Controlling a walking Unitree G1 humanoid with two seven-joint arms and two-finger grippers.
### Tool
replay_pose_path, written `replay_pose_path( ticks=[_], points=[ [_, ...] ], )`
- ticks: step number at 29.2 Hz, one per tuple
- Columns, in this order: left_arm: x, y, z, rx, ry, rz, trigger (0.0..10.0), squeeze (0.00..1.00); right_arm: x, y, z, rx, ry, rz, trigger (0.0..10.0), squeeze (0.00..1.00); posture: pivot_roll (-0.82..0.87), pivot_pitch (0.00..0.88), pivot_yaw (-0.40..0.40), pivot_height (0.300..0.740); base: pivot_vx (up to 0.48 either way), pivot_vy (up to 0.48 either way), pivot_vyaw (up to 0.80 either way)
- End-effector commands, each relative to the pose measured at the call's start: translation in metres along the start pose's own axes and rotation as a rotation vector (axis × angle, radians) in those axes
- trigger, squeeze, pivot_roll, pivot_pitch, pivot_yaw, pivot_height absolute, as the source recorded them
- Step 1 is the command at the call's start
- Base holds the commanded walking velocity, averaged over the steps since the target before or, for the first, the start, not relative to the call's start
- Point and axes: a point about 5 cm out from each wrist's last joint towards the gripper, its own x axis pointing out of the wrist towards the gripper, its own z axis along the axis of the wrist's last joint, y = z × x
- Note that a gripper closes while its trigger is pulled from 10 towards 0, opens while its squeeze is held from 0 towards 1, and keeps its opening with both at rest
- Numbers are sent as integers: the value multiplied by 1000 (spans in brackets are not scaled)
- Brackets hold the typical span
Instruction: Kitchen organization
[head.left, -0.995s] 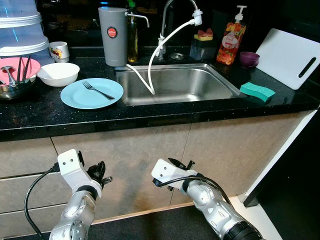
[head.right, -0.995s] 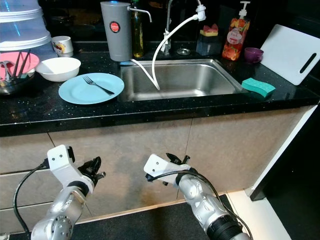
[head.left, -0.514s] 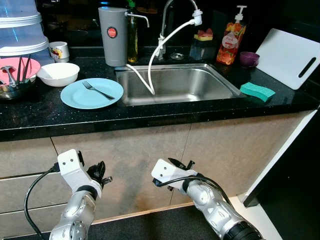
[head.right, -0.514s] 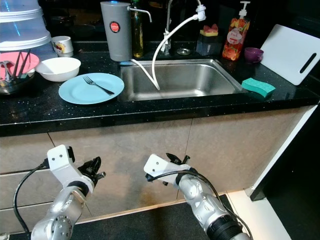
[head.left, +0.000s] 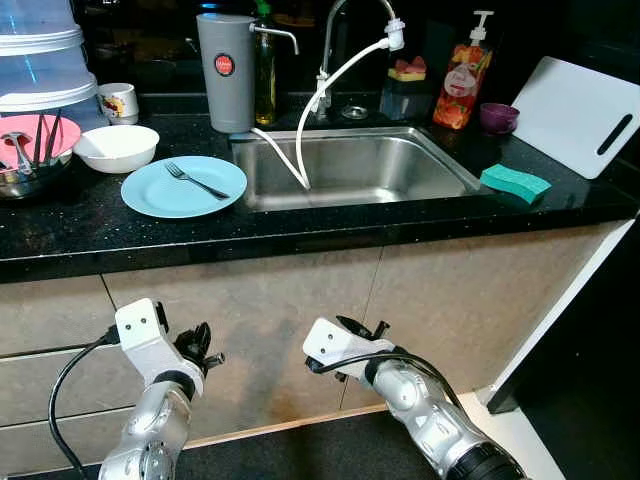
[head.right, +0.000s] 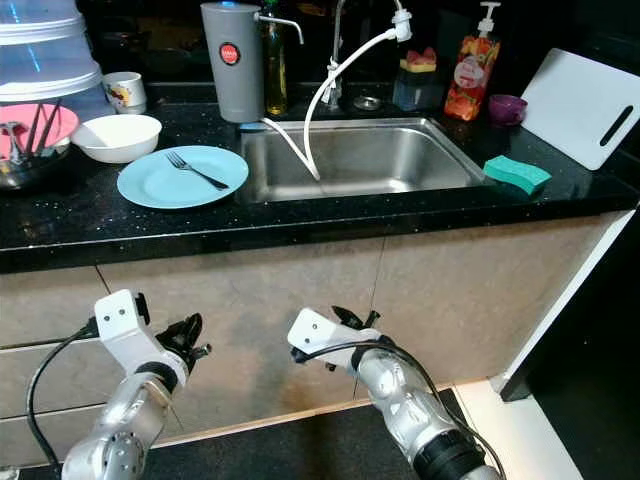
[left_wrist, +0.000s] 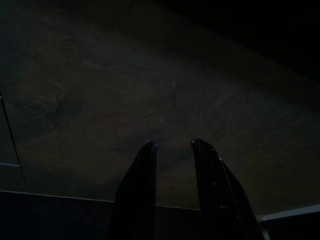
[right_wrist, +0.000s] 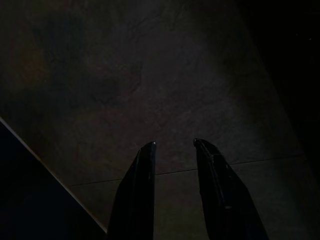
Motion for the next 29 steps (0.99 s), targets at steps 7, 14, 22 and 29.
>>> replay_pose_path(
  ticks=[7, 14, 22, 29],
  points=[
    [-1, -1, -2, 2, 13, -5, 10000, 0, -1, 1, -2, 8, 11, 1, 10000, 0, -131, 21, -19, 740, 0, 0, 0],
    [-1, -1, -3, 3, 15, -6, 10000, 0, -1, 1, -3, 9, 11, 1, 10000, 0, -131, 18, -23, 740, 0, 0, 0],
    [-1, -1, -4, -1, 17, -6, 10000, 0, -2, 2, -4, 8, 11, 1, 10000, 0, -132, 14, -24, 740, 0, 0, 0],
    [-1, 0, -4, -5, 16, -4, 10000, 0, -2, 1, -4, 8, 11, 1, 10000, 0, -130, 16, -25, 740, 0, 0, 0]
  ],
)
